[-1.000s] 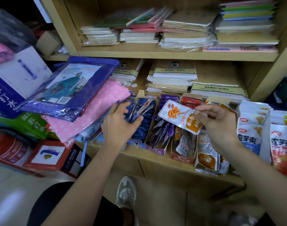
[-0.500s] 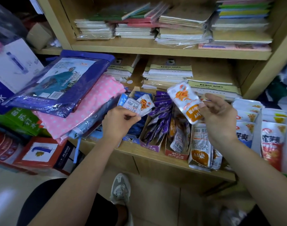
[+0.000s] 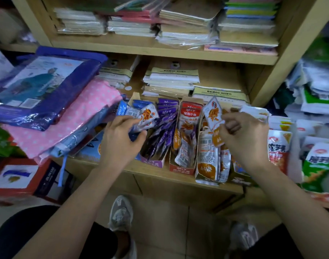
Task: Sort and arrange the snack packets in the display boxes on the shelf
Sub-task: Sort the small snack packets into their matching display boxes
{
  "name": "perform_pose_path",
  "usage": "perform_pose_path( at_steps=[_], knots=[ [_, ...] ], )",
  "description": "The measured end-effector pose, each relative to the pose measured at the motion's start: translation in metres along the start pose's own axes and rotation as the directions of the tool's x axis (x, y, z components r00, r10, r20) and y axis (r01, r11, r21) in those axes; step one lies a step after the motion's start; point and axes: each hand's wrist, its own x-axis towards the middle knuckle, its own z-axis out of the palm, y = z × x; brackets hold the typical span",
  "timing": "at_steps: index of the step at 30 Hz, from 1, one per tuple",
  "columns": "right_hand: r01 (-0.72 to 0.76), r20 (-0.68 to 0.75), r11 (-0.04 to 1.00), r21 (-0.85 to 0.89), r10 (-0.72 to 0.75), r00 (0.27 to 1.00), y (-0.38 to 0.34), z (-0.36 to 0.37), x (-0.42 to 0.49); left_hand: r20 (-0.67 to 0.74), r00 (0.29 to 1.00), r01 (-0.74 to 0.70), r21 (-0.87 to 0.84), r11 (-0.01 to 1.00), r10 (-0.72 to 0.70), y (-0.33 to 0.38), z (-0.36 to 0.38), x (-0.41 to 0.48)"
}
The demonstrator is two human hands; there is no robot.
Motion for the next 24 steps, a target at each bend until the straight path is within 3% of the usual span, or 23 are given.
perform_pose_path(
  at_steps=[4, 6, 8, 10, 12, 16, 18, 21, 24],
  knots=[
    [-0.168, 0.262, 0.985, -0.038, 0.172, 0.95, 0.002, 0.004, -0.016, 0.03, 0.964, -0.26, -0.114, 0.959, 0.265, 0.031, 0.002, -0.006],
    [-0.21, 0.328, 0.977, -0.048, 0.214, 0.92, -0.001, 0.004, -0.02, 0.162, 0.899, -0.396, -0.091, 0.914, 0.406, 0.046, 0.007, -0.009],
    [-0.188, 0.338, 0.98, -0.064, 0.199, 0.92, -0.004, 0.001, -0.022, 0.325, 0.847, -0.452, 0.022, 0.892, 0.422, 0.055, 0.016, -0.01],
    [-0.159, 0.324, 0.984, -0.077, 0.175, 0.93, -0.006, -0.003, -0.023, 0.409, 0.838, -0.451, 0.15, 0.88, 0.36, 0.062, 0.025, -0.006],
    [-0.156, 0.359, 0.985, -0.067, 0.17, 0.918, -0.006, -0.006, -0.025, 0.387, 0.86, -0.43, 0.197, 0.881, 0.333, 0.066, 0.031, -0.001],
    [-0.117, 0.591, 0.99, -0.082, 0.143, 0.794, -0.008, -0.006, -0.033, 0.29, 0.908, -0.362, 0.181, 0.914, 0.302, 0.067, 0.036, 0.006],
    [-0.064, 0.56, 0.996, -0.056, 0.085, 0.824, -0.01, -0.006, -0.033, 0.262, 0.924, -0.316, 0.122, 0.941, 0.277, 0.065, 0.036, 0.008],
    [0.031, 0.378, 0.999, -0.028, -0.018, 0.925, -0.008, 0.0, -0.03, 0.267, 0.929, -0.256, -0.035, 0.966, 0.256, 0.061, 0.035, 0.013],
    [0.136, 0.336, 0.988, -0.066, -0.107, 0.936, -0.008, 0.02, -0.023, 0.266, 0.934, -0.208, -0.134, 0.969, 0.237, 0.052, 0.03, 0.017]
  ],
)
